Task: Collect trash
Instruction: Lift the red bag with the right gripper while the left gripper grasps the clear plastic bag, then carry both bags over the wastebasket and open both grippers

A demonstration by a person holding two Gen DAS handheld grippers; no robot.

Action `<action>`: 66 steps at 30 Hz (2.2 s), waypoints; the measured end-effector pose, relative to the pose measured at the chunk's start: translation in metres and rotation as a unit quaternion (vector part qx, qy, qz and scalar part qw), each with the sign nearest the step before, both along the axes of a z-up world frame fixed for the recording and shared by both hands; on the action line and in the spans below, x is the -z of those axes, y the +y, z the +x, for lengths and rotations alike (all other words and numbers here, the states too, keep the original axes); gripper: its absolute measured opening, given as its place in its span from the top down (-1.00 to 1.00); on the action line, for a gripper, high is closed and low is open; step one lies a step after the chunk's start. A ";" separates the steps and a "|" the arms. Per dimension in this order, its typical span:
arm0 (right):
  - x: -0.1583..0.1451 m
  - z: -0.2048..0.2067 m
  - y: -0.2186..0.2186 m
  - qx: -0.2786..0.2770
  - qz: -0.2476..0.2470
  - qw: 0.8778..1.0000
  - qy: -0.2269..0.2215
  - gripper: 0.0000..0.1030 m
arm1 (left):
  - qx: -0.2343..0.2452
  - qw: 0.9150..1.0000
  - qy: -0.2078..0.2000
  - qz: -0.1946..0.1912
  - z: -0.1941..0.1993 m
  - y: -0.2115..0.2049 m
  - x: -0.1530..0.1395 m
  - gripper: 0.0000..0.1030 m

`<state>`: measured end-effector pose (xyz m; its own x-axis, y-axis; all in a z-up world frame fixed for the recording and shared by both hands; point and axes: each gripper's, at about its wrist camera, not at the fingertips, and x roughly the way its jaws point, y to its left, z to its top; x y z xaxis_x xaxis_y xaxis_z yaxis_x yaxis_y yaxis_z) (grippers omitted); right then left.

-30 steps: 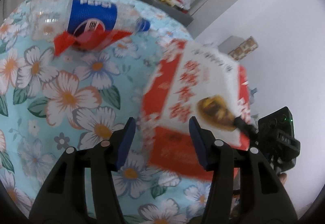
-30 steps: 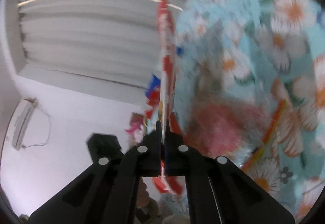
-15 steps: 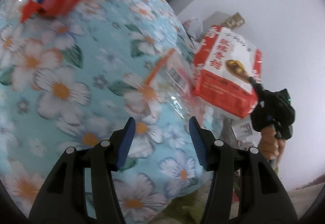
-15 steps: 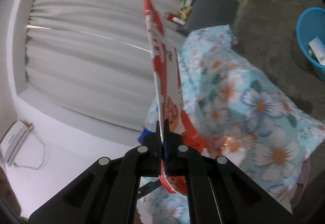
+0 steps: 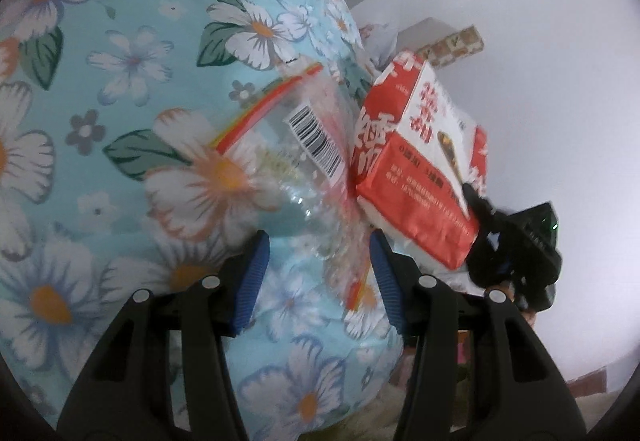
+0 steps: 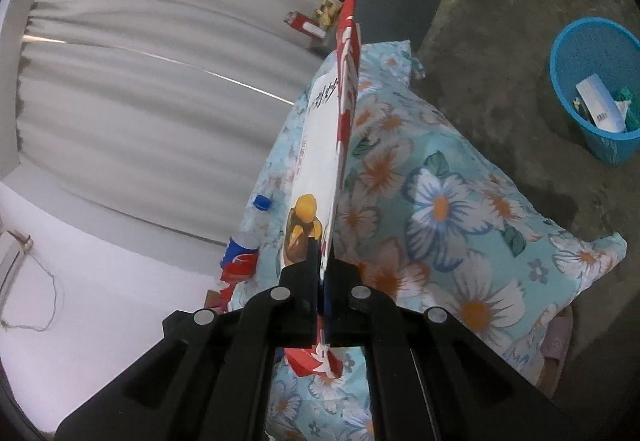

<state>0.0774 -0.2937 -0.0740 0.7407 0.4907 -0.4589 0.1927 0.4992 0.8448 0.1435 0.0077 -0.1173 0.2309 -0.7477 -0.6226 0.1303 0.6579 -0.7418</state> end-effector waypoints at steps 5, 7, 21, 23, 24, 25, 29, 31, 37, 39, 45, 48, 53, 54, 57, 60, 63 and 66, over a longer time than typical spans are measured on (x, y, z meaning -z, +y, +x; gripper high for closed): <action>0.006 0.006 -0.007 0.000 0.002 1.000 0.011 0.95 | -0.018 0.999 -0.006 -0.032 0.006 -0.005 0.002 0.28; 0.007 0.007 -0.007 0.000 0.005 1.000 0.012 0.95 | -0.021 1.000 -0.007 -0.022 0.006 -0.007 0.001 0.47; -0.019 0.013 -0.001 -0.023 0.017 0.999 -0.028 0.96 | -0.020 0.997 -0.073 -0.017 -0.006 -0.005 -0.039 0.96; -0.030 0.013 0.005 -0.030 0.005 0.999 -0.040 0.96 | -0.025 0.996 -0.086 -0.013 -0.009 0.002 -0.049 0.97; -0.035 0.013 0.008 -0.033 -0.004 0.998 -0.046 0.96 | -0.028 0.995 -0.093 -0.012 -0.012 0.007 -0.053 0.97; -0.040 0.012 0.012 -0.035 -0.013 0.998 -0.050 0.96 | -0.031 0.994 -0.101 -0.008 -0.014 0.011 -0.059 0.97; -0.057 0.005 0.024 -0.040 -0.038 0.996 -0.073 0.96 | -0.051 0.989 -0.136 0.014 -0.021 0.028 -0.081 0.97; -0.061 0.002 0.034 -0.043 -0.052 0.995 -0.078 0.96 | -0.060 0.986 -0.151 0.023 -0.024 0.034 -0.090 0.97; -0.072 -0.004 0.052 -0.049 -0.096 0.990 -0.090 0.96 | -0.069 0.980 -0.180 0.041 -0.031 0.035 -0.106 0.97; -0.076 -0.005 0.055 -0.055 -0.097 0.989 -0.094 0.96 | -0.059 0.980 -0.183 0.040 -0.031 0.031 -0.108 0.97; -0.098 -0.011 0.061 -0.054 -0.146 0.981 -0.116 0.96 | -0.037 0.978 -0.201 0.049 -0.028 0.016 -0.123 0.97; -0.099 -0.015 0.056 -0.038 -0.141 0.982 -0.117 0.96 | -0.028 0.976 -0.211 0.053 -0.026 0.007 -0.133 0.97; -0.103 -0.031 0.053 -0.018 -0.162 0.979 -0.124 0.96 | -0.022 0.969 -0.236 0.072 -0.032 -0.007 -0.146 0.97; -0.103 -0.033 0.053 -0.016 -0.163 0.979 -0.124 0.96 | -0.021 0.970 -0.234 0.070 -0.030 -0.008 -0.145 0.97; -0.105 -0.037 0.049 -0.020 -0.171 0.978 -0.122 0.96 | -0.010 0.973 -0.222 0.069 -0.027 -0.018 -0.145 0.97; -0.119 -0.046 0.041 -0.008 -0.180 0.974 -0.135 0.96 | -0.004 0.970 -0.235 0.071 -0.029 -0.028 -0.153 0.97; -0.131 -0.060 0.032 0.018 -0.195 0.968 -0.155 0.96 | 0.010 0.966 -0.247 0.075 -0.029 -0.043 -0.160 0.97; -0.136 -0.073 0.022 0.039 -0.203 0.965 -0.162 0.96 | 0.028 0.962 -0.259 0.077 -0.028 -0.062 -0.167 0.97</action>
